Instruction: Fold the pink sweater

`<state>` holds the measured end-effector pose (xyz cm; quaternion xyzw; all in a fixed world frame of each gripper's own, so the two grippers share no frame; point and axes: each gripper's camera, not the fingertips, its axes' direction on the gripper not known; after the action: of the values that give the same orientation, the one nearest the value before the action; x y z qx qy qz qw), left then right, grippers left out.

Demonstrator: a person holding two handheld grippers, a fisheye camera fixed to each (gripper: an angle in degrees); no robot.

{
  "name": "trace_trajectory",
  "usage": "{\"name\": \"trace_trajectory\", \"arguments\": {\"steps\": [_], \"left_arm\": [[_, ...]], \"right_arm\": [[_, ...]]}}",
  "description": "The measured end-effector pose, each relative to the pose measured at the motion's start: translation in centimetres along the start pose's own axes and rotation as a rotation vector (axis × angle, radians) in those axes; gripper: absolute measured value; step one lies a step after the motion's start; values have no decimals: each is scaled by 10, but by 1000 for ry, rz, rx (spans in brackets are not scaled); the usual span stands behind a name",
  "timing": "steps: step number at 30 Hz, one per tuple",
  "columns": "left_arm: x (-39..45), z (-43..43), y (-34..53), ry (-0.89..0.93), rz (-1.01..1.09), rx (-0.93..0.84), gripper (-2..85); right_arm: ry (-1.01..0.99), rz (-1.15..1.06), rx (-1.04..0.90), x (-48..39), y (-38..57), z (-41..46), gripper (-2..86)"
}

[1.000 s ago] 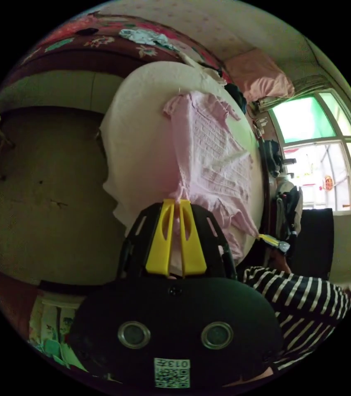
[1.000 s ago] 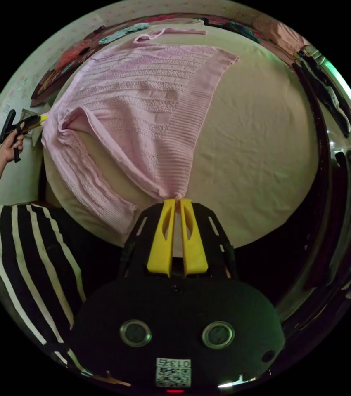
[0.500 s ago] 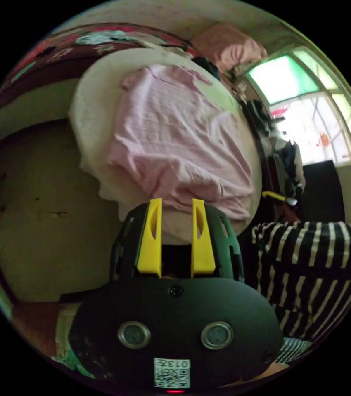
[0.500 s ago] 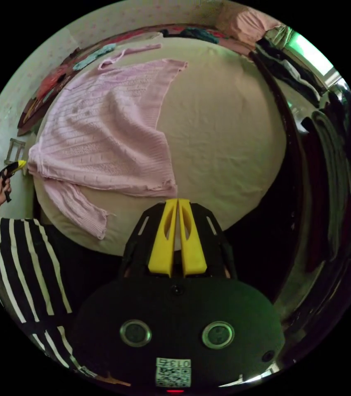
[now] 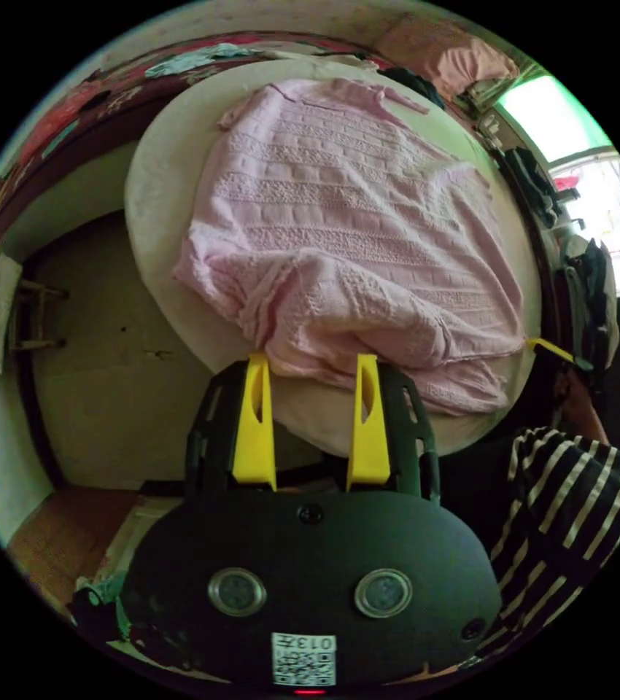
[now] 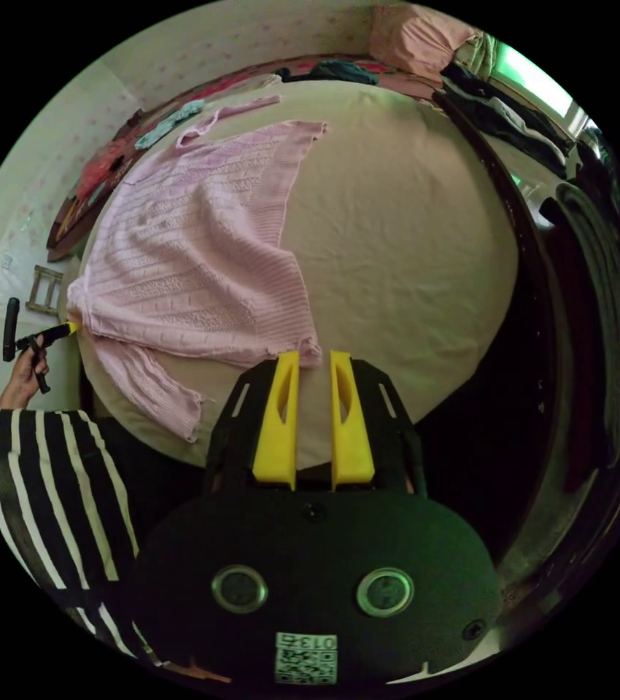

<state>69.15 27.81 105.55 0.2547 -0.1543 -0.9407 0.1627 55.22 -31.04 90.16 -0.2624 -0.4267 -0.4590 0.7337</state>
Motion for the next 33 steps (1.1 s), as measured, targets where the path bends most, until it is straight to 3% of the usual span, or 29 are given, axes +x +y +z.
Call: {"name": "trace_trajectory", "arguments": {"steps": [4, 10, 15, 23, 26, 28, 33], "left_arm": [[24, -2, -21, -82, 98, -93, 35], [27, -58, -34, 141, 211, -99, 16], [0, -111, -14, 192, 228, -140, 12], [-16, -13, 1, 373, 68, -376, 18], [-14, -30, 16, 409, 94, -396, 24], [-20, -60, 19, 358, 109, -341, 38], [-32, -143, -66, 138, 106, 91, 74]], "right_arm": [[34, -49, -90, -9, -16, 14, 35], [22, -149, -4, -13, -23, -38, 17], [-51, -183, 80, 3, 0, -96, 10], [6, -200, -211, 12, 12, -9, 11], [82, -253, -252, 15, 20, -18, 31], [83, -187, -170, 31, 17, -38, 47], [61, -87, 104, 40, -52, -75, 71]]}}
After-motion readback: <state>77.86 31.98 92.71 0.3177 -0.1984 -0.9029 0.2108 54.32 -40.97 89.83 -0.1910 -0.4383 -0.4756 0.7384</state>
